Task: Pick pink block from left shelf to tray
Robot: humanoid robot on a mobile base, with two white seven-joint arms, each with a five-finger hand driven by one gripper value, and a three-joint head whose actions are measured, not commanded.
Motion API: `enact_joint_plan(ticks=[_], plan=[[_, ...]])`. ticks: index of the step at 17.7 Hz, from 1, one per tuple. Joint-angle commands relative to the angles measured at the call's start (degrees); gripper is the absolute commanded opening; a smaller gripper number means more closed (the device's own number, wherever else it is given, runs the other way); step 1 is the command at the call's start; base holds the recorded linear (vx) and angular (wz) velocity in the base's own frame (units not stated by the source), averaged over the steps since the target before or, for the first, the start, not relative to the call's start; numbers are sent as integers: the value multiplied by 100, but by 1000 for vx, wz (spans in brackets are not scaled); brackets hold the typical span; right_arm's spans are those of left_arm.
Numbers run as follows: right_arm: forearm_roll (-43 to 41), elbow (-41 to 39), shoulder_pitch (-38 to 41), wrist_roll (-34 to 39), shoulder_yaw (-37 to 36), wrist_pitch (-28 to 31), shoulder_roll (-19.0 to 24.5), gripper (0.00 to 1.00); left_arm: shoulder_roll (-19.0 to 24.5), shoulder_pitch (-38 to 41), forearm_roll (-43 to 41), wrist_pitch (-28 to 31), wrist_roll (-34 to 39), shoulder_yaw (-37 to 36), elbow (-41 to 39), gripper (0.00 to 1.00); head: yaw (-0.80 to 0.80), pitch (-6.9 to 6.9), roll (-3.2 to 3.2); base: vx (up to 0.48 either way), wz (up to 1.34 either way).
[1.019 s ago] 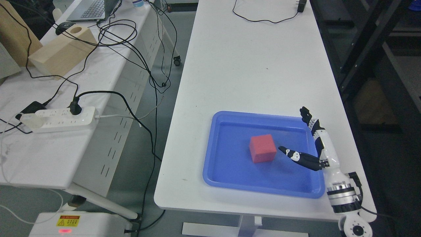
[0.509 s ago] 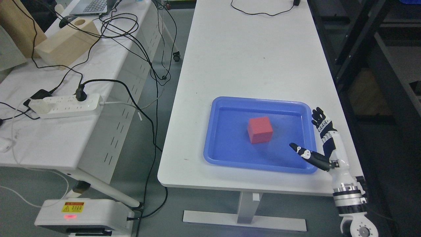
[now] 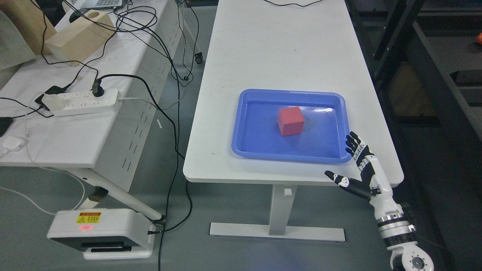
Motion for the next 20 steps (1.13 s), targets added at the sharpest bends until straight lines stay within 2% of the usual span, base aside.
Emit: enact_joint_plan(ticks=[1,11,20], plan=[[103,4,-8,151,-49,163,-100,99,100,114,0,1,-1,0,-100,100,0,0,0,-195,-39],[94,4,-8,142,-172,163,-100,99,100,114,0,1,-1,0,-100,100,0,0,0,-154,19],[94,4,0,142,-172,163,-100,99,100,114,0,1,-1,0,-100,100,0,0,0,-64,-3]])
